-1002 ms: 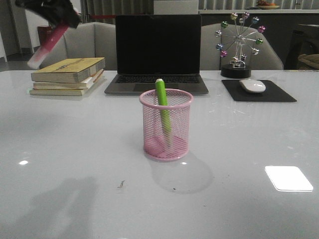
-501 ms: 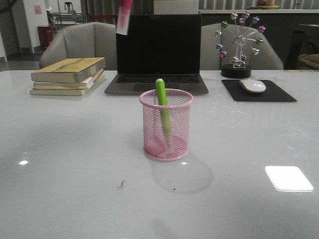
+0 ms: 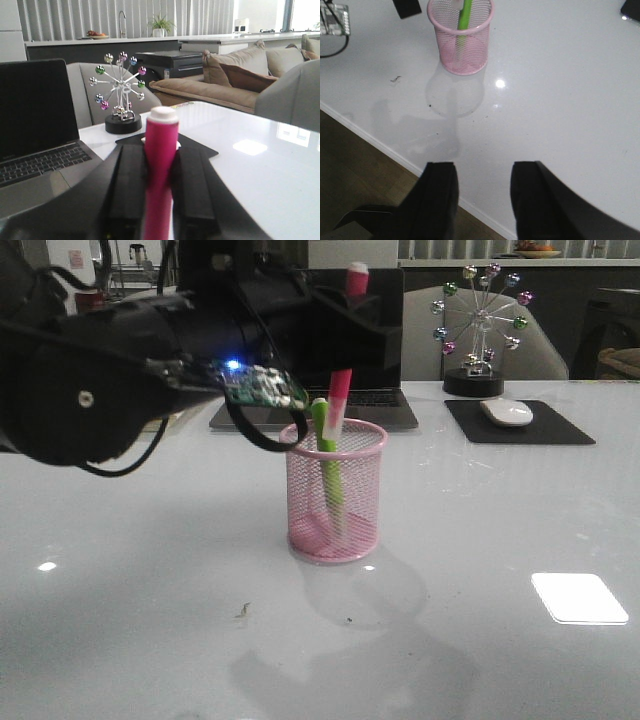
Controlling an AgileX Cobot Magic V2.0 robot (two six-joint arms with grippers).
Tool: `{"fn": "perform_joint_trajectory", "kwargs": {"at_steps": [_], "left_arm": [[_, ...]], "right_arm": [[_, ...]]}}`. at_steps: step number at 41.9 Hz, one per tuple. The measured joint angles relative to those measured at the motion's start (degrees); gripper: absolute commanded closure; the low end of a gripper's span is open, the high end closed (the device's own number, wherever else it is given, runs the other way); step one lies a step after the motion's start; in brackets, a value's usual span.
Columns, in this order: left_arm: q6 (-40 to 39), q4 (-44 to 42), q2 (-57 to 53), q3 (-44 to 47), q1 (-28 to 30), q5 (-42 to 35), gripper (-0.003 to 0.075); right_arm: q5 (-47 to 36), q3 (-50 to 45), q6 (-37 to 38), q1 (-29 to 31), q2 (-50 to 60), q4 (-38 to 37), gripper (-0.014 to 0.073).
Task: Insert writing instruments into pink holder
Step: 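Lower the pink marker into the holder beside the green one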
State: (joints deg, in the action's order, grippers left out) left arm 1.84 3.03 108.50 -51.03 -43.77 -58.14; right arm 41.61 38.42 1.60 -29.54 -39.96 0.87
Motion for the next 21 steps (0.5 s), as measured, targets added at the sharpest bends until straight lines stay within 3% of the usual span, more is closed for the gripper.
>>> {"fn": "perform_joint_trajectory", "kwargs": {"at_steps": [8, 10, 16, 21], "left_arm": [[-0.13, 0.0, 2.63, 0.0, -0.14, -0.81, 0.0622], [-0.13, 0.0, 2.72, 0.0, -0.14, -0.81, 0.0591], [-0.13, 0.0, 2.72, 0.0, -0.14, -0.92, 0.0406], [-0.24, 0.0, 2.72, 0.0, -0.24, -0.92, 0.0345]], "right_arm": [[0.0, 0.0, 0.0, 0.0, 0.0, 0.0, 0.0212], [0.0, 0.0, 0.0, 0.0, 0.0, 0.0, 0.0212], [0.0, 0.0, 0.0, 0.0, 0.0, 0.0, 0.0212], [0.0, 0.0, 0.0, 0.0, 0.0, 0.0, 0.0212]]}}
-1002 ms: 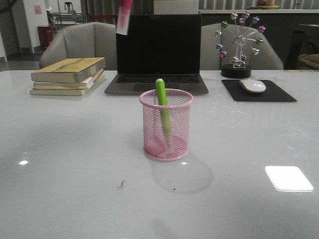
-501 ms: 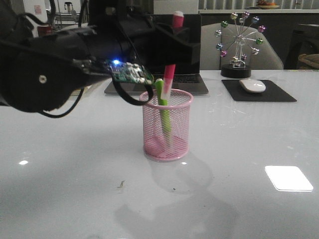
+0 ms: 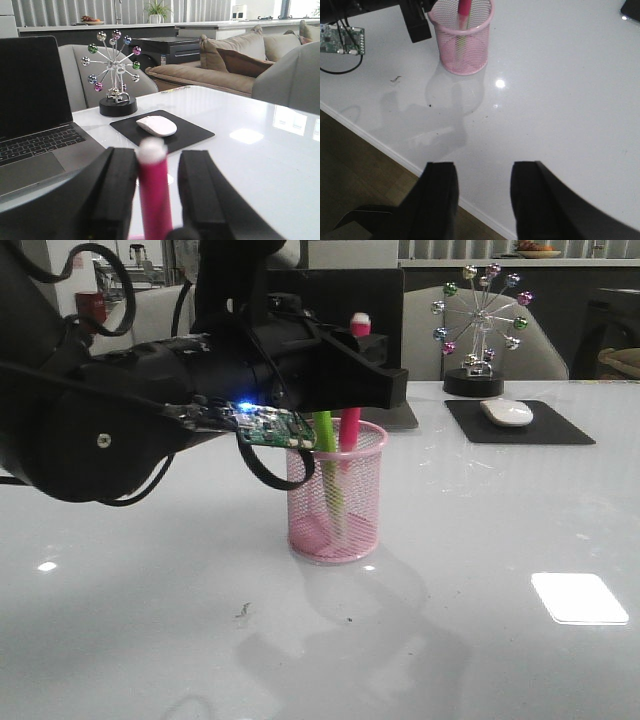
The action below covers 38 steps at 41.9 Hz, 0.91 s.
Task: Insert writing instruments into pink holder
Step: 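Lower the pink marker into the holder beside the green one, then open the left gripper and withdraw it upward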
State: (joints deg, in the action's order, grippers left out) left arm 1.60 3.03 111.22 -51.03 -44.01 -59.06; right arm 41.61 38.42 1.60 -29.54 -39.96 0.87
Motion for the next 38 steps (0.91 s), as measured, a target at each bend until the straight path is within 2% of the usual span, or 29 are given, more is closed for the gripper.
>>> {"fn": "perform_joint_trajectory", "kwargs": {"at_steps": [11, 17, 29, 38], "left_arm": [[0.0, 0.0, -1.91, 0.0, -0.16, 1.38, 0.0346], [0.0, -0.1, -8.22, 0.0, -0.16, 10.61, 0.0346], [-0.08, -0.1, -27.51, 0.0, -0.16, 51.33, 0.0346], [-0.08, -0.21, -41.24, 0.14, -0.16, 76.26, 0.0346]], "right_arm": [[0.0, 0.0, 0.0, 0.0, 0.0, 0.0, 0.0212], [0.0, 0.0, 0.0, 0.0, 0.0, 0.0, 0.0212], [0.0, 0.0, 0.0, 0.0, 0.0, 0.0, 0.0212], [0.0, 0.0, 0.0, 0.0, 0.0, 0.0, 0.0212]]}}
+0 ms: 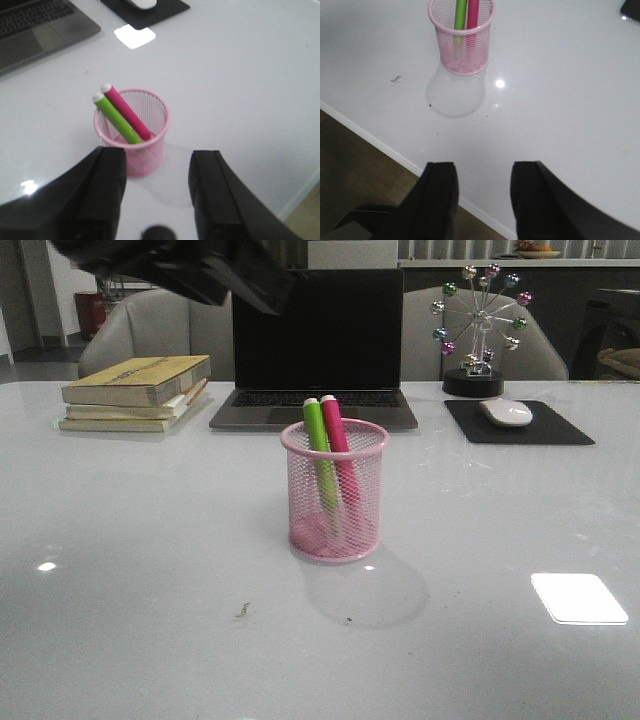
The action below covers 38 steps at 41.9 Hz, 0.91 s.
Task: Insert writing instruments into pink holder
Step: 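Open the left gripper and withdraw it upward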
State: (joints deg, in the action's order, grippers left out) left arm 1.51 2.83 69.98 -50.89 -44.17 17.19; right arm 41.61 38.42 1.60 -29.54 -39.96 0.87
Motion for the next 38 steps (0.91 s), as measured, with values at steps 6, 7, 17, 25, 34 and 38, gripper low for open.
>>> {"fn": "perform_joint_trajectory", "kwargs": {"at_steps": [6, 7, 17, 25, 34, 38], "left_arm": [[0.0, -0.1, -8.11, 0.12, 0.11, 11.25, 0.0346], [0.0, -0.1, -9.51, 0.12, 0.11, 12.6, 0.0346], [-1.51, -0.1, -19.11, 1.16, 0.11, 24.85, 0.0347], [-1.51, -2.44, -25.29, 4.47, 0.11, 30.05, 0.0347], [-1.82, -6.9, -29.2, 7.49, 0.21, 34.58, 0.0347], [-1.82, -8.05, -29.83, 8.34, 0.21, 34.8, 0.0347]], "right_arm": [[0.0, 0.0, 0.0, 0.0, 0.0, 0.0, 0.0212], [0.0, 0.0, 0.0, 0.0, 0.0, 0.0, 0.0212], [0.0, 0.0, 0.0, 0.0, 0.0, 0.0, 0.0212], [0.0, 0.0, 0.0, 0.0, 0.0, 0.0, 0.0212], [0.0, 0.0, 0.0, 0.0, 0.0, 0.0, 0.0212], [0.0, 0.0, 0.0, 0.0, 0.0, 0.0, 0.0212]]}}
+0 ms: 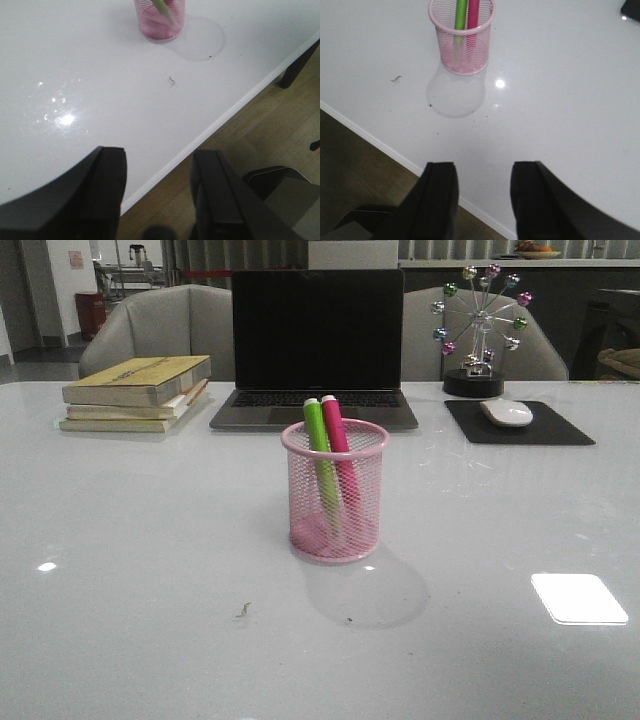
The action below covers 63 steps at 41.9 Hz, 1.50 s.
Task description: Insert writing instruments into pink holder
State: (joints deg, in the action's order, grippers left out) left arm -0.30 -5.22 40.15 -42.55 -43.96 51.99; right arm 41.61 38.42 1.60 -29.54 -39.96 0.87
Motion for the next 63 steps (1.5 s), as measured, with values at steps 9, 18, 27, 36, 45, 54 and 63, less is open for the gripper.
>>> {"fn": "perform_joint_trajectory", "kwargs": {"at_steps": [9, 18, 27, 36, 45, 54, 63], "left_arm": [[-0.14, -1.5, -0.2, 0.25, 0.0, 0.12, 0.0444], [-2.74, -1.73, -0.2, 0.25, 0.0, 0.37, 0.062], [-6.77, -2.46, -0.2, 0.25, 0.0, 0.46, 0.0623], [-6.88, -2.46, -0.29, 0.25, 0.0, 0.46, 0.0623], [-6.88, -2.46, -0.42, 0.25, 0.0, 0.46, 0.0623], [-6.91, -4.02, -3.09, 1.37, 0.94, -1.08, 0.0622], [-5.08, -5.08, -14.54, 8.78, 11.35, -10.91, 0.062]], "right_arm": [[0.0, -0.51, 0.0, 0.0, 0.0, 0.0, 0.0251], [0.0, -0.51, 0.0, 0.0, 0.0, -0.1, 0.0543], [0.0, -0.51, 0.0, 0.0, 0.0, -0.1, 0.0524], [0.04, -0.51, 0.0, 0.0, 0.0, -0.1, 0.0524], [0.04, -0.51, 0.0, 0.0, 0.0, -0.1, 0.0524], [0.14, -0.51, 0.0, 0.0, 0.0, -0.1, 0.0524], [0.14, -0.51, 0.0, 0.0, 0.0, -0.1, 0.0524]]}}
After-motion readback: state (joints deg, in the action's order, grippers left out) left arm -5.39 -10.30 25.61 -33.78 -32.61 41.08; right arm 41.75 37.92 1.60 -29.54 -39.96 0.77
